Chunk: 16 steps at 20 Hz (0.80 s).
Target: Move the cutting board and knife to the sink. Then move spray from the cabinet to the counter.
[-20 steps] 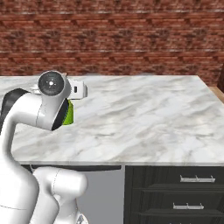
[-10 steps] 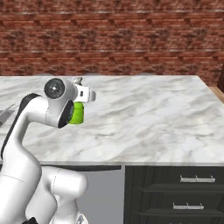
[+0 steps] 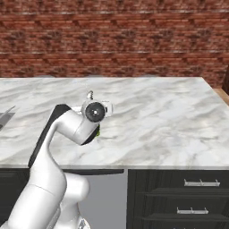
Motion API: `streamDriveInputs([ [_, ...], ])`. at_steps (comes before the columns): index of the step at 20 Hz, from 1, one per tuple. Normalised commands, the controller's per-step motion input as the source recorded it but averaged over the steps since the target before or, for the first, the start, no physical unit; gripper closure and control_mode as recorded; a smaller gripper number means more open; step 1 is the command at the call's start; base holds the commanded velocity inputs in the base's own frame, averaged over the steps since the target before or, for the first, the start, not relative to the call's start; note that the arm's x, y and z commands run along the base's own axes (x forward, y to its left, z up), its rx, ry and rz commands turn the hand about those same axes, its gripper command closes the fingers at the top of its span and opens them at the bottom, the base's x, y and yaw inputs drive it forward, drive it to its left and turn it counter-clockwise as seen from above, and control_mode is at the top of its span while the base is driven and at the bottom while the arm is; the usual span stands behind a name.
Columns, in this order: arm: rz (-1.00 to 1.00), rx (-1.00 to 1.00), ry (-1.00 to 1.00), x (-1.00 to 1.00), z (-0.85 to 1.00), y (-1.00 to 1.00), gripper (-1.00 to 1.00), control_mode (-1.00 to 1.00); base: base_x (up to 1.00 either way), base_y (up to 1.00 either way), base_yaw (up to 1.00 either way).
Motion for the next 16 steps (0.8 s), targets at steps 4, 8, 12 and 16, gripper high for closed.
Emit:
streamDriveInputs([
  [4, 0.32, 0.0, 0.0, 0.04, -0.36, -0.23, 1.0, -1.0, 0.0, 0.0, 0.0],
  [8, 0.32, 0.0, 0.0, 0.04, -0.37, -0.05, 1.0, -1.0, 0.0, 0.0, 0.0],
  [12, 0.24, 0.0, 0.0, 0.01, -0.13, 0.0, 1.0, -1.0, 0.0, 0.0, 0.0],
  [16, 0.02, 0.01, -0.04, 0.01, -0.03, 0.0, 1.0, -1.0, 0.0, 0.0, 0.0],
])
